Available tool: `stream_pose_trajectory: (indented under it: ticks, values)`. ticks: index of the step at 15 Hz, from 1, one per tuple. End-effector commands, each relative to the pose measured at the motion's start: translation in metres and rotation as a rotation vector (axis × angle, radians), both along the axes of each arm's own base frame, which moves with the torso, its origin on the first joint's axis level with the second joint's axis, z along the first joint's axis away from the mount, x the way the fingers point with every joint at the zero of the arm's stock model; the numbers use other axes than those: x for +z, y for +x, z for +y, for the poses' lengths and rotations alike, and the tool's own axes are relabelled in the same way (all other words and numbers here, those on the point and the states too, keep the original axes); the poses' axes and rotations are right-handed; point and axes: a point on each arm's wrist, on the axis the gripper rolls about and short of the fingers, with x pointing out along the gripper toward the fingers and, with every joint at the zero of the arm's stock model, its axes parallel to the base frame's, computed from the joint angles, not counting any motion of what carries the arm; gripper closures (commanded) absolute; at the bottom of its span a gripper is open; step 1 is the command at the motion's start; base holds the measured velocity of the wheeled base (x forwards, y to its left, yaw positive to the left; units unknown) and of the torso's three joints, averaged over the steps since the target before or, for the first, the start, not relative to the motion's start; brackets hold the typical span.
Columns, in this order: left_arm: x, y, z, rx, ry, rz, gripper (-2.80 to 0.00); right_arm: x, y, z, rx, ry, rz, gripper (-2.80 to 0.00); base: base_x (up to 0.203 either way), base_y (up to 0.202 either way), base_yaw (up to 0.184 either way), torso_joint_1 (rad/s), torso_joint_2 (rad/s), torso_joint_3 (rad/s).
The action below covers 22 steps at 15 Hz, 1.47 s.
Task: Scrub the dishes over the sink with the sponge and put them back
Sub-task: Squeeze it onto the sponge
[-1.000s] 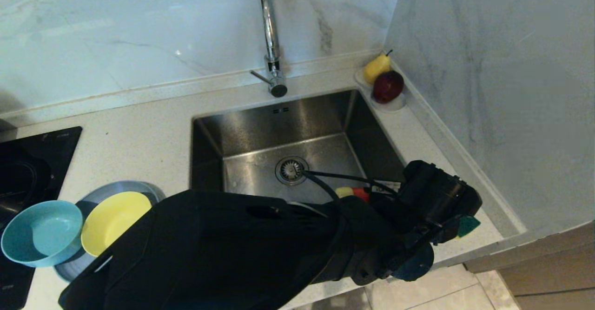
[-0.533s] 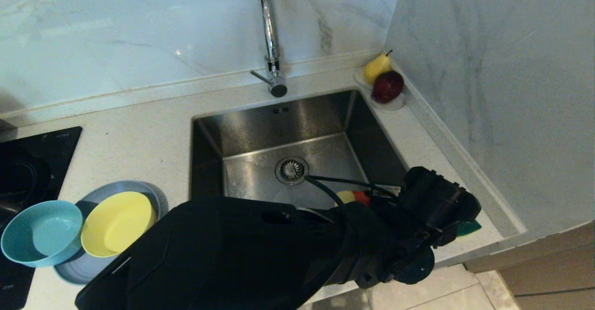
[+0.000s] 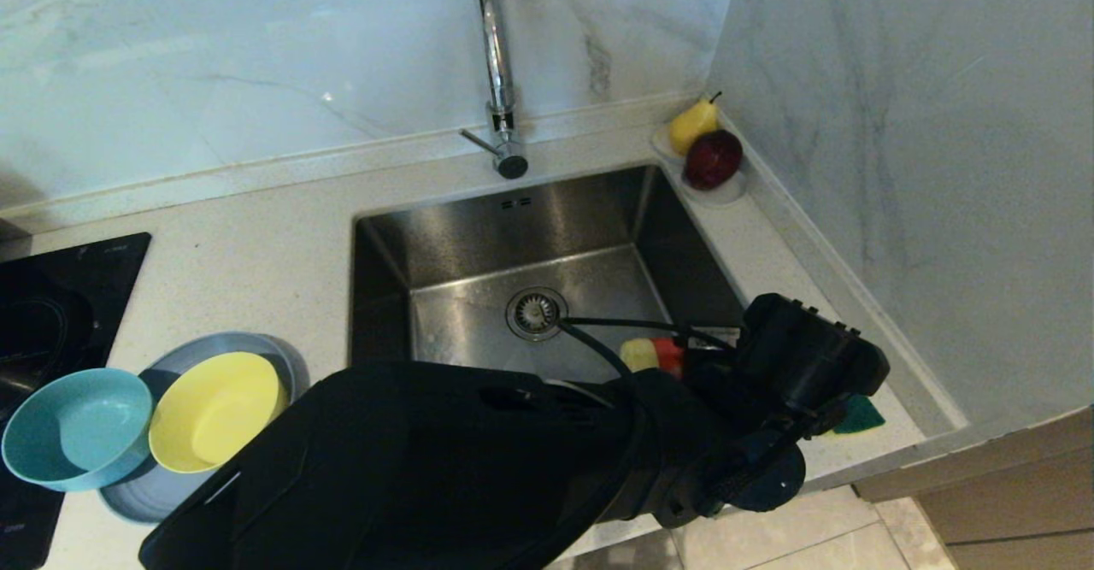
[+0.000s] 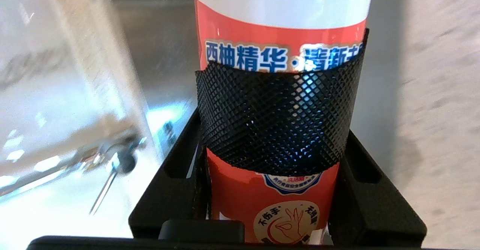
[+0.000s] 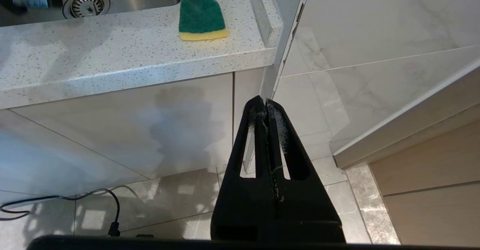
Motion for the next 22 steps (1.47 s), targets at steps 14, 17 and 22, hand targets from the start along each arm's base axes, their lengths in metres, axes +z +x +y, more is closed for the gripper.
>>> stream_pose_trajectory:
  ticks: [14, 17, 22]
  values:
    - [-0.009, 0.001, -0.003, 0.005, 0.069, -0.022, 0.00, 0.000, 0.000, 0.000, 0.001, 0.000, -0.001, 0.00, 0.000, 0.000, 0.000, 0.000, 0.00, 0.000]
    - [-0.010, -0.003, -0.005, -0.007, 0.075, -0.019, 0.00, 0.000, 0.000, 0.000, 0.001, 0.000, -0.001, 0.00, 0.000, 0.000, 0.000, 0.000, 0.00, 0.000]
    - [-0.012, -0.006, -0.007, -0.011, 0.081, -0.014, 0.00, 0.000, 0.000, 0.000, 0.001, 0.000, -0.001, 0.00, 0.000, 0.000, 0.000, 0.000, 0.00, 0.000]
